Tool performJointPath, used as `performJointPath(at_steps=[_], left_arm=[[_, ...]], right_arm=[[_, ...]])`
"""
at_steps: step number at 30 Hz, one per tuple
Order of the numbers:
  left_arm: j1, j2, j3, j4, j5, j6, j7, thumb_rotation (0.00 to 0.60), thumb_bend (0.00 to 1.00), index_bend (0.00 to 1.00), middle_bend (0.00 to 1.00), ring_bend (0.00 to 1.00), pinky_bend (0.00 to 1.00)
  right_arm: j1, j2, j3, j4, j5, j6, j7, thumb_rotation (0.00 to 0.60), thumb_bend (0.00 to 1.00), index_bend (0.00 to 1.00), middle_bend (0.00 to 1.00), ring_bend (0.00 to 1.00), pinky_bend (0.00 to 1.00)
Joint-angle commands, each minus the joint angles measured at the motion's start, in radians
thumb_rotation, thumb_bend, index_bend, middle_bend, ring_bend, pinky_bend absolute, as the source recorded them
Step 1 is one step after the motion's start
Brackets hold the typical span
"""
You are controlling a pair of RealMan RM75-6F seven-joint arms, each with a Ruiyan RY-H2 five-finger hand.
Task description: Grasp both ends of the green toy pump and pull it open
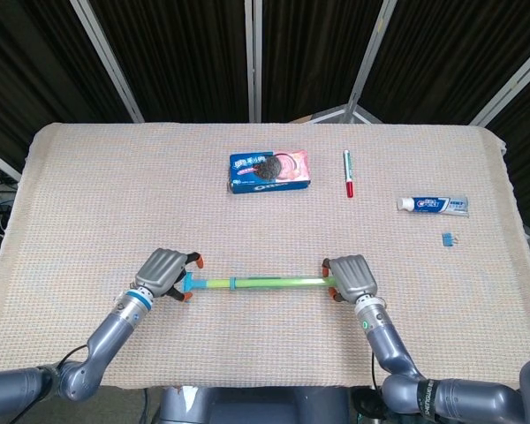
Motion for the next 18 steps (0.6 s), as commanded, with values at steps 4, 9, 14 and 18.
performJointPath(at_steps=[4,9,14,18], left_arm=[[-0.02,-0.041,0.009,0.041,-0.017,-0.015,-0.022,0.6,0.25,0.4,0.97,0.95,1.0],[-0.028,-0.051,0.016,0.052,-0.026,-0.015,-0.024,0.6,0.28,0.42,0.97,0.95,1.0],[-0.034,-0.06,0.023,0.063,-0.032,-0.015,-0.028,0.6,0.3,0.43,0.97,0.95,1.0],[-0.04,-0.065,0.026,0.069,-0.043,-0.019,-0.029,0.6,0.31,0.44,0.97,0.95,1.0]], right_arm=[[0.002,-0.002,-0.003,-0.001,0.001,0.001,0.0,0.6,0.42,0.63,1.0,1.0,1.0],[0.003,-0.006,-0.005,0.0,0.002,0.001,0.003,0.6,0.42,0.63,1.0,1.0,1.0],[0.004,-0.007,-0.007,-0.001,0.002,0.004,0.002,0.6,0.42,0.63,1.0,1.0,1.0],[0.005,-0.006,-0.007,-0.002,0.003,0.005,0.004,0.6,0.42,0.63,1.0,1.0,1.0]])
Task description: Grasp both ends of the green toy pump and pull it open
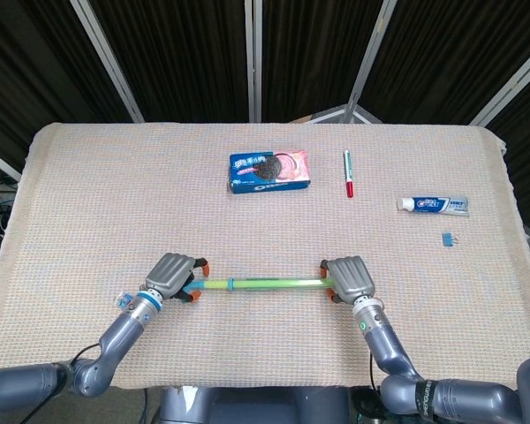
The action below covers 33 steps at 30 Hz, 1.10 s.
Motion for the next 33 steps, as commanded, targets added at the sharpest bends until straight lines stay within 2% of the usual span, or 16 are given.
performJointPath(at_steps=[1,9,16,26,33], left_arm=[[-0.003,-0.002,0.002,0.004,-0.004,-0.001,0.001,0.6,0.31,0.45,0.97,0.95,1.0],[-0.012,-0.017,0.007,0.027,-0.018,0.0,0.0,0.6,0.33,0.47,0.97,0.95,1.0],[-0.017,-0.023,0.01,0.03,-0.027,0.006,0.0,0.6,0.38,0.55,0.97,0.95,1.0],[-0.022,-0.02,0.015,0.019,-0.038,0.028,0.025,0.6,0.41,0.66,0.97,0.95,1.0],[-0.023,-0.009,0.017,0.019,-0.051,0.033,0.03,0.6,0.42,0.7,0.97,0.95,1.0]], right_arm=[[0.0,0.001,0.0,0.0,0.0,0.0,0.0,0.6,0.42,0.63,1.0,1.0,1.0],[0.002,0.002,-0.002,0.0,0.0,0.0,0.003,0.6,0.42,0.64,1.0,1.0,1.0],[0.002,0.001,-0.003,0.003,-0.003,-0.001,0.009,0.6,0.42,0.64,1.0,1.0,1.0],[0.001,0.004,-0.007,0.0,-0.012,0.008,0.006,0.6,0.42,0.64,1.0,1.0,1.0],[-0.002,0.017,-0.004,-0.007,-0.017,0.017,0.006,0.6,0.42,0.64,1.0,1.0,1.0]])
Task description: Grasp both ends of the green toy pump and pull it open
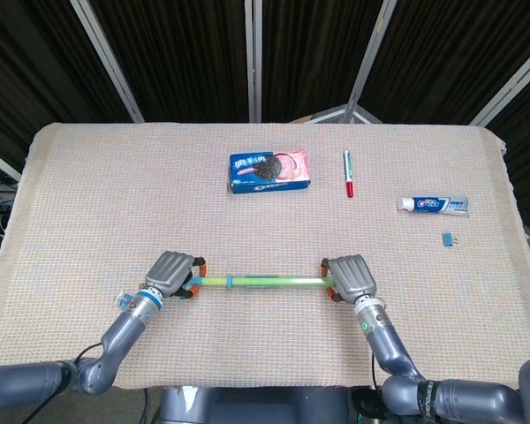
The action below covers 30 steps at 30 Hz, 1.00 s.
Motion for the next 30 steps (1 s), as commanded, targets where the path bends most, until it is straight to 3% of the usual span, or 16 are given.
performJointPath(at_steps=[1,30], left_arm=[[0.0,0.002,0.0,0.001,-0.002,0.001,-0.001,0.6,0.42,0.71,0.97,0.95,1.0],[0.016,0.073,0.01,0.039,-0.034,-0.02,-0.044,0.6,0.44,0.78,0.97,0.95,1.0]], right_arm=[[-0.001,0.005,0.001,-0.002,-0.001,0.002,0.001,0.6,0.42,0.64,1.0,1.0,1.0],[-0.029,0.121,0.017,-0.017,-0.013,0.017,0.042,0.6,0.42,0.65,1.0,1.0,1.0]])
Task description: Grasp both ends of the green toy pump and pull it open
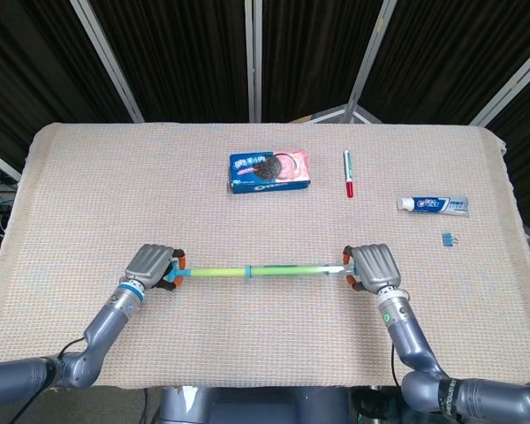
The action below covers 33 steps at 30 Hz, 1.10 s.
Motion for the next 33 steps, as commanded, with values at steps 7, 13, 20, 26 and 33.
performJointPath(at_steps=[7,13,20,26,33], left_arm=[[0.006,0.017,0.003,0.018,-0.004,-0.013,-0.019,0.6,0.44,0.79,0.97,0.95,1.0],[0.014,0.026,0.005,0.041,-0.002,-0.022,-0.04,0.6,0.44,0.79,0.97,0.95,1.0],[0.024,0.039,0.008,0.073,0.001,-0.035,-0.063,0.6,0.44,0.79,0.97,0.95,1.0],[0.03,0.05,0.009,0.087,0.004,-0.041,-0.075,0.6,0.44,0.79,0.97,0.95,1.0],[0.034,0.053,0.01,0.099,0.009,-0.049,-0.083,0.6,0.44,0.79,0.97,0.95,1.0]], right_arm=[[-0.005,0.028,0.01,0.007,0.004,0.001,0.011,0.6,0.42,0.65,1.0,1.0,1.0],[-0.012,0.053,0.01,0.014,0.0,-0.003,0.022,0.6,0.43,0.65,1.0,1.0,1.0],[-0.022,0.074,0.006,0.033,-0.007,-0.014,0.043,0.6,0.43,0.65,1.0,1.0,1.0],[-0.029,0.083,0.008,0.048,-0.013,-0.021,0.064,0.6,0.42,0.65,1.0,1.0,1.0],[-0.036,0.094,0.01,0.064,-0.017,-0.029,0.083,0.6,0.43,0.65,1.0,1.0,1.0]])
